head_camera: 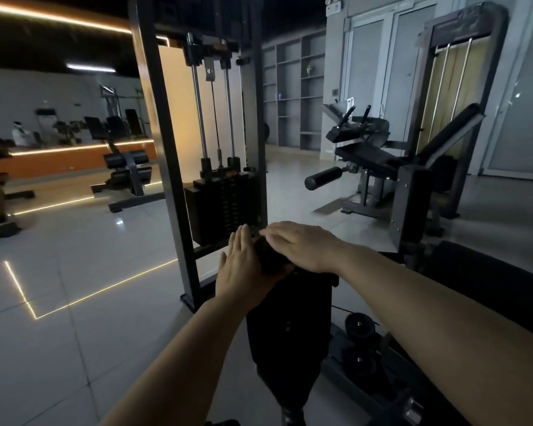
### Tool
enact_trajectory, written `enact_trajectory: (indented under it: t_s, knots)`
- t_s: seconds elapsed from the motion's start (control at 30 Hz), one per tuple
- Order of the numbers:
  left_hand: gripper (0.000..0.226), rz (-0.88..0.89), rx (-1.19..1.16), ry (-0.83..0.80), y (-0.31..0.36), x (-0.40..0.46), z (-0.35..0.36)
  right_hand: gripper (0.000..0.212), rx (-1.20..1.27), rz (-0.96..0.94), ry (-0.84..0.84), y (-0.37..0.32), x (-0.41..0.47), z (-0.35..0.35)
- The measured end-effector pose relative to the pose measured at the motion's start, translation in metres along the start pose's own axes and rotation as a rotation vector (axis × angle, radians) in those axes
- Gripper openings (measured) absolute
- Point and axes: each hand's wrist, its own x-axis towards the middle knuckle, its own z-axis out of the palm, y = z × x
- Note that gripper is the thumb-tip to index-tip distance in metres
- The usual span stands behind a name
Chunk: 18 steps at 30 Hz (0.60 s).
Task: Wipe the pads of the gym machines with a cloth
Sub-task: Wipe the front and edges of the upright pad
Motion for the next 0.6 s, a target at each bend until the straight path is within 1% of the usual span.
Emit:
enact_trajectory:
  t_s: [0.07, 0.1, 0.17, 0.2, 0.27, 0.33, 0.37, 0.43, 0.47, 0.53, 0.6]
  knots:
    - [0.11, 0.017, -0.008, 0.009, -0.002, 0.0, 0.004, 0.042, -0.086, 0.026, 0.032, 0.014, -0.004, -0.001]
    - [0.106, 0.02, -0.009, 0.011, -0.004, 0.001, 0.006, 0.042, -0.079, 0.066, 0.07, 0.019, -0.007, 0.0]
    - [0.102, 0.018, -0.008, 0.024, -0.007, 0.003, 0.007, 0.04, -0.057, 0.117, 0.194, 0.027, -0.004, 0.009]
    - [0.101, 0.026, -0.004, 0.031, -0.007, 0.004, 0.007, 0.041, -0.085, 0.143, 0.251, 0.026, -0.001, 0.014]
    - [0.098, 0.047, -0.016, 0.036, -0.007, 0.003, 0.008, 0.049, -0.233, 0.199, 0.321, 0.019, 0.01, 0.026]
    - [0.092, 0.063, -0.036, 0.035, -0.01, 0.004, 0.01, 0.065, -0.308, 0.2, 0.301, 0.003, 0.02, 0.037]
    - [0.089, 0.072, -0.025, 0.024, -0.012, 0.005, 0.012, 0.064, -0.31, 0.179, 0.287, -0.006, 0.025, 0.041]
    - [0.082, 0.092, 0.031, -0.009, -0.015, 0.007, 0.013, 0.045, -0.197, 0.16, 0.257, -0.021, 0.029, 0.04]
    - [0.08, 0.103, 0.044, -0.011, -0.016, 0.007, 0.013, 0.038, -0.143, 0.133, 0.238, -0.022, 0.028, 0.039]
    - [0.08, 0.122, 0.016, 0.014, -0.015, 0.005, 0.011, 0.038, -0.127, 0.088, 0.2, -0.016, 0.02, 0.031]
    - [0.082, 0.105, -0.042, 0.051, -0.012, 0.004, 0.009, 0.041, -0.183, 0.105, 0.162, 0.005, 0.009, 0.019]
